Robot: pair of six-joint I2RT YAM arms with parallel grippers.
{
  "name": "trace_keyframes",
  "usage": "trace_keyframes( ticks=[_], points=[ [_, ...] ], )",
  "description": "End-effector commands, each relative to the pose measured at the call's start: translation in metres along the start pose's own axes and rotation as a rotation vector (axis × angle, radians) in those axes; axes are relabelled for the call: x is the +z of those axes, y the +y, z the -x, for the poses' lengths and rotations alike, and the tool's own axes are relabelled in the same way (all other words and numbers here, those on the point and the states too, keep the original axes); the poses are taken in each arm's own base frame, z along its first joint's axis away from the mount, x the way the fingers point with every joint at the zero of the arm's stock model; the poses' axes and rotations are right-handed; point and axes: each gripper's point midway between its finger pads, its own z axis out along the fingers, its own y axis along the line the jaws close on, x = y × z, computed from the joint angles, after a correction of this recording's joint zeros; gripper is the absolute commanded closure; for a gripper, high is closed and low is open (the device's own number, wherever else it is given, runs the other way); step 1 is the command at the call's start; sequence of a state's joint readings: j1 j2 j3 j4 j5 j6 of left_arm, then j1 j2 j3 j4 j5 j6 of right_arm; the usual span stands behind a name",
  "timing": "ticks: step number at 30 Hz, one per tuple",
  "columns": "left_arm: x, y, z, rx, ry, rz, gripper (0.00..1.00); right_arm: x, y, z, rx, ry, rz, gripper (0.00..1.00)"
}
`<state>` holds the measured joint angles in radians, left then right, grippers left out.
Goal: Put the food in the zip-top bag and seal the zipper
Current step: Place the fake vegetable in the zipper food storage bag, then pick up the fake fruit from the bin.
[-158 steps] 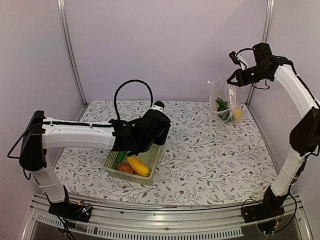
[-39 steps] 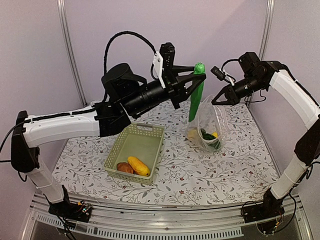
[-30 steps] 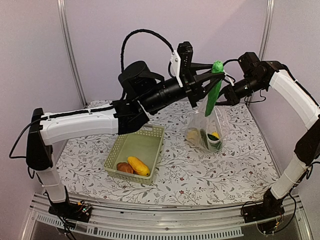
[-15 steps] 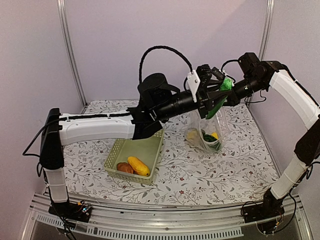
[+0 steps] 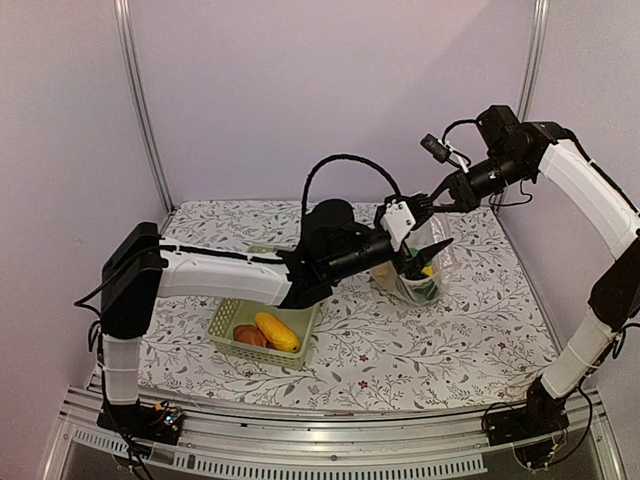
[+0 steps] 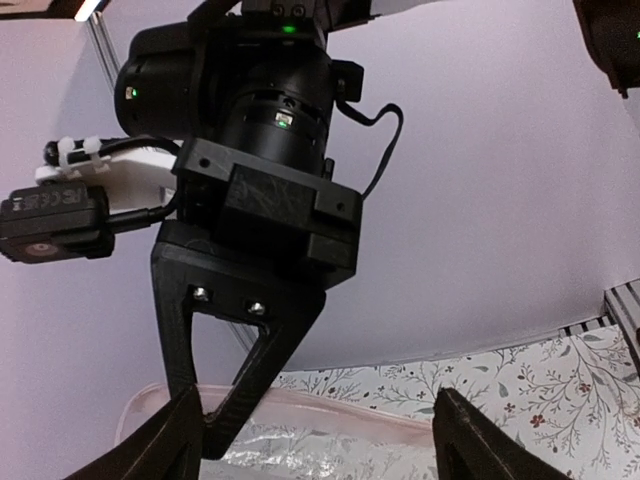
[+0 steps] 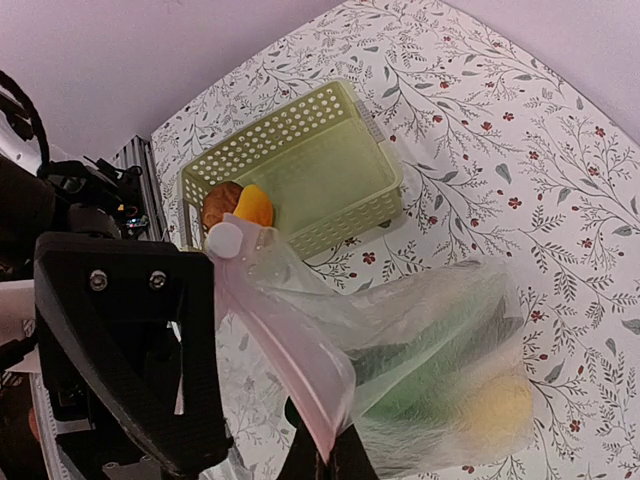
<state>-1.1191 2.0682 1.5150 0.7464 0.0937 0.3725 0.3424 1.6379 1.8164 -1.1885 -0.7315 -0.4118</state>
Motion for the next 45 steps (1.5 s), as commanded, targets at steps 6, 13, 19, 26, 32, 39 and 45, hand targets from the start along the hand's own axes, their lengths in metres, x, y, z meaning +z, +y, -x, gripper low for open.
trace_keyframes(
  ticks=[6, 13, 19, 26, 32, 39, 45],
  points=[
    [-0.026, 0.024, 0.118, -0.011, -0.187, 0.070, 0.20, 0.004, 0.002, 0.003, 0.004, -0.008, 0.018, 1.00],
    [-0.057, 0.038, 0.141, -0.031, -0.155, 0.184, 0.20, 0.007, -0.004, 0.002, 0.005, 0.002, 0.005, 1.00],
    [-0.095, 0.045, 0.102, -0.056, 0.015, 0.272, 0.21, 0.010, -0.005, 0.000, 0.007, 0.006, 0.010, 1.00],
    [-0.140, 0.040, 0.031, -0.246, 0.238, 0.371, 0.25, 0.013, -0.008, -0.002, 0.011, 0.013, 0.009, 1.00],
    [-0.188, 0.051, -0.047, -0.472, 0.549, 0.679, 0.28, 0.018, -0.011, -0.008, 0.018, 0.026, 0.011, 1.00],
    [-0.245, 0.046, -0.108, -0.831, 0.690, 0.979, 0.34, 0.018, -0.011, -0.010, 0.017, 0.028, 0.009, 1.00],
    [-0.278, 0.036, -0.159, -1.115, 0.847, 1.193, 0.35, 0.018, -0.011, -0.010, 0.021, 0.030, 0.013, 1.00]
  ],
)
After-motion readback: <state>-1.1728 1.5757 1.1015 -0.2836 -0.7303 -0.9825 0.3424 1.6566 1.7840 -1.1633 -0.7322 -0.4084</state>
